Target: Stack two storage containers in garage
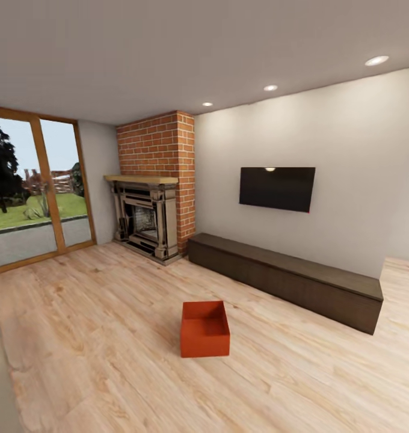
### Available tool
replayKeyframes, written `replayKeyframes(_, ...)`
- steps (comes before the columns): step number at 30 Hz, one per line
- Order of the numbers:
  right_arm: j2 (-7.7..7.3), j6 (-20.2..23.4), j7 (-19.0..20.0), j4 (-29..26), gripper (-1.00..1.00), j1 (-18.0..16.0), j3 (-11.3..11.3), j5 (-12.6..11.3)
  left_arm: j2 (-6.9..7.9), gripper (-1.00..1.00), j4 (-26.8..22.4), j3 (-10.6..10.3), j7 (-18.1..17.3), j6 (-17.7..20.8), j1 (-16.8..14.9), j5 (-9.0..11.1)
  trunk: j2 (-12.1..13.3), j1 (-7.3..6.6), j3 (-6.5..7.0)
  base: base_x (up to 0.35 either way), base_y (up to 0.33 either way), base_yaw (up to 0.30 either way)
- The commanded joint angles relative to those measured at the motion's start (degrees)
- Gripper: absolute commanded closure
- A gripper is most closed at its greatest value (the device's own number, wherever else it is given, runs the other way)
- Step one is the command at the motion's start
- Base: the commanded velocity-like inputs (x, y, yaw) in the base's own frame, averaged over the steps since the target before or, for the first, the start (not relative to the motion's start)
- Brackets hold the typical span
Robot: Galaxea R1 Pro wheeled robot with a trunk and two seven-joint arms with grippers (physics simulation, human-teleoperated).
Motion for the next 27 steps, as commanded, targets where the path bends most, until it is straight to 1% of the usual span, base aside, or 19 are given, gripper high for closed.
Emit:
replayKeyframes(1, -0.03, -0.2, -0.1, 0.2, -1.0, -0.1, 0.2, 0.4, -0.01, -1.0, 0.0, -0.5, 0.1, -0.1, 0.0, 0.4, -0.1, 0.05, -0.09, 0.324, 0.0, 0.002)
replayKeyframes(20, -0.2, -0.4, -0.1, 0.2, -1.0, -0.1, 0.3, 0.4, -0.01, -1.0, 0.0, -0.5, 0.1, -0.1, 0.0, 0.4, -0.1, 0.05, -0.09, 0.324, -0.001, 0.0)
replayKeyframes(27, -0.14, -0.3, -0.1, 0.2, -1.0, -0.1, 0.3, 0.4, -0.01, -1.0, 0.0, -0.5, 0.1, -0.1, 0.0, 0.4, -0.1, 0.05, -0.09, 0.315, -0.122, 0.0)
